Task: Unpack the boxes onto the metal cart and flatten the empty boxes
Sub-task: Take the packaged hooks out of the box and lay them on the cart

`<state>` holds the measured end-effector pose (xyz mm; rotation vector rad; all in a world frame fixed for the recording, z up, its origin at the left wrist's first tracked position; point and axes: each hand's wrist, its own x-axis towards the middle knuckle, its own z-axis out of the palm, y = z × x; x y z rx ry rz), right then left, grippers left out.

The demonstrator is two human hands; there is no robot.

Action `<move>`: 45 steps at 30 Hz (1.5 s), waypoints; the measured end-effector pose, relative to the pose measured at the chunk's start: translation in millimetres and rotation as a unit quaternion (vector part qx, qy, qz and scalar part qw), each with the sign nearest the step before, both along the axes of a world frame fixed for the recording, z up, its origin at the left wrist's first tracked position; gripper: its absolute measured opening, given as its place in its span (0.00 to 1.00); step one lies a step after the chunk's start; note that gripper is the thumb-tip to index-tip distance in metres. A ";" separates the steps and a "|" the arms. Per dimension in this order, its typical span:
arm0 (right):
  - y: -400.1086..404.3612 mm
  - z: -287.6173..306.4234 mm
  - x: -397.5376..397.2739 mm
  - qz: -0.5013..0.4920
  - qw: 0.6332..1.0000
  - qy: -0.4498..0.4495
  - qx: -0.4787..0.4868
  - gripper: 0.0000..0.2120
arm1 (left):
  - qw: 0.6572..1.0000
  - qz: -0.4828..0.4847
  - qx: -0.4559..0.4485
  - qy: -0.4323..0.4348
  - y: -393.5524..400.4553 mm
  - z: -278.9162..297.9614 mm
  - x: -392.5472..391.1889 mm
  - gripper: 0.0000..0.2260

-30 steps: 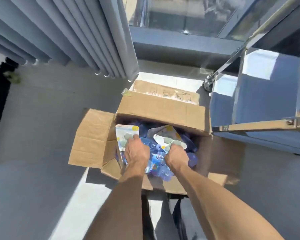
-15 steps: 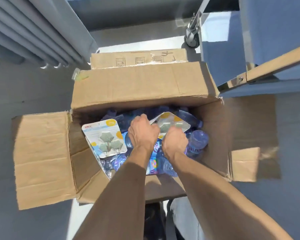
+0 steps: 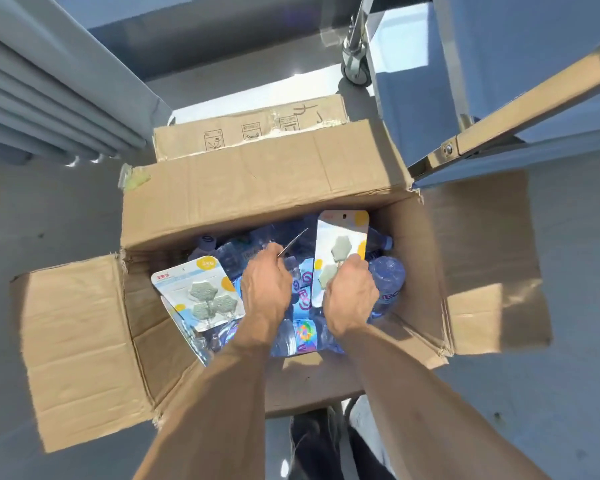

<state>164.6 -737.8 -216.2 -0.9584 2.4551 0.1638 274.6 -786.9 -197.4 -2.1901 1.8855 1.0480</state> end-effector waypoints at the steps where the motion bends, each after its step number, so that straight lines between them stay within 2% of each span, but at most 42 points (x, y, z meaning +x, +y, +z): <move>1: 2.9 7.8 -2.0 -0.003 1.000 -0.002 0.014 0.09 | 0.999 0.049 -0.013 -0.012 -3.2 11.4 -0.7 0.07; 3: 9.9 21.0 -5.4 -0.002 0.999 0.013 0.042 0.11 | 0.994 0.103 -0.030 -0.031 -12.2 35.4 -4.6 0.06; 5: 13.4 34.6 -7.3 -0.009 0.998 0.033 0.048 0.12 | 0.994 0.084 -0.055 -0.047 -25.0 61.2 -7.3 0.05; 10: 9.9 70.0 -12.4 -0.028 0.998 0.029 0.042 0.15 | 0.986 -0.071 -0.091 -0.122 -51.8 104.6 -4.7 0.13; 14: 16.1 85.0 -10.5 0.004 0.998 -0.018 0.063 0.14 | 0.969 -0.181 -0.043 -0.165 -36.5 91.2 -3.9 0.11; 16: 20.9 80.5 -8.0 0.023 0.996 -0.016 0.082 0.15 | 0.968 -0.168 -0.042 -0.181 -18.3 79.8 -3.5 0.22; 17: 23.1 77.2 -6.9 0.030 0.995 -0.021 0.093 0.15 | 0.972 -0.136 -0.042 -0.187 -8.2 76.5 -3.3 0.24; 19: 27.2 67.6 -4.0 0.035 0.993 -0.031 0.112 0.13 | 0.979 -0.066 0.011 -0.194 11.9 71.0 -3.4 0.22; 22: 37.5 52.5 -0.1 0.032 0.988 -0.042 0.144 0.11 | 0.971 0.023 0.161 -0.173 39.9 55.1 2.4 0.19; 25: 48.9 39.7 -1.0 0.021 0.986 -0.049 0.160 0.11 | 0.949 -0.019 0.262 -0.171 62.5 39.7 8.1 0.13; 27: 56.1 29.9 -3.0 0.017 0.985 -0.046 0.163 0.11 | 0.951 -0.032 0.256 -0.172 72.2 31.6 8.1 0.12; 31: 61.4 17.3 -2.5 0.030 0.987 -0.043 0.155 0.11 | 0.972 -0.026 0.165 -0.164 74.7 15.8 -4.9 0.10; 36: 60.1 1.4 -2.5 0.030 0.991 -0.040 0.127 0.12 | 0.977 -0.050 0.103 -0.178 63.2 -14.2 -19.4 0.11; 41: 64.3 -1.0 3.8 0.025 0.997 -0.024 0.074 0.11 | 0.969 -0.089 0.092 -0.209 68.2 -22.3 -23.5 0.09; 45: 54.4 12.9 2.4 0.028 0.995 -0.021 0.096 0.11 | 0.971 -0.108 0.091 -0.190 60.4 -4.1 -20.0 0.09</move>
